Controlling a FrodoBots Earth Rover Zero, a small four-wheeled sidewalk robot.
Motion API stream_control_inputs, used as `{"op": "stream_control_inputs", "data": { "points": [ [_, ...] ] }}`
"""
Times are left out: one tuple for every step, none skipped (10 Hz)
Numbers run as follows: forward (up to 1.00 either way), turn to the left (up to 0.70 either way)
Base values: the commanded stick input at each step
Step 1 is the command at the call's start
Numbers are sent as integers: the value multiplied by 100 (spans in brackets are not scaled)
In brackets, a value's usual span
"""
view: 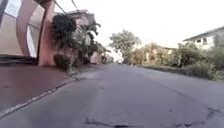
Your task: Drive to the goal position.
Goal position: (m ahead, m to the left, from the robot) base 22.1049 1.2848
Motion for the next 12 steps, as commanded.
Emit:
{"op": "stream_control_inputs", "data": {
  "points": [
    [100, 0],
    [100, 0],
    [100, 0],
    [100, 0],
    [100, 0],
    [100, 0],
    [100, 0],
    [100, 0],
    [100, 0],
    [100, 0],
    [100, 0],
    [100, 0]
  ]
}}
